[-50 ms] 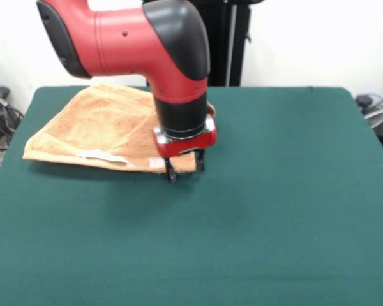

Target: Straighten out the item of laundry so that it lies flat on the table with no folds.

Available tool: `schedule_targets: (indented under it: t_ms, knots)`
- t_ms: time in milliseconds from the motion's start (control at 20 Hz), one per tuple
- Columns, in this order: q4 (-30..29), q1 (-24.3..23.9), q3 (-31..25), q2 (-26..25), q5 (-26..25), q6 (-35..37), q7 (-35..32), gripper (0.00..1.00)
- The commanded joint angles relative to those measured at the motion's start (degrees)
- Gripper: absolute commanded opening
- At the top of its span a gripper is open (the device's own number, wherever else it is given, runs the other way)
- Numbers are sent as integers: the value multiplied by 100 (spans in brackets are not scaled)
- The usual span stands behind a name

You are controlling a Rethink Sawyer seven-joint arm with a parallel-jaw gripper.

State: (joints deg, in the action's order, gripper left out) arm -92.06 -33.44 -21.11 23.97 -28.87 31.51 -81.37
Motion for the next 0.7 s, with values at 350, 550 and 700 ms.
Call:
schedule_targets:
  t_ms: [350, 550, 700]
  knots:
    - [-318, 82, -285, -191, 309, 447, -90, 100]
    - [-371, 31, -265, -210, 285, 344, -108, 100]
    - [-397, 10, -269, -205, 275, 294, -119, 100]
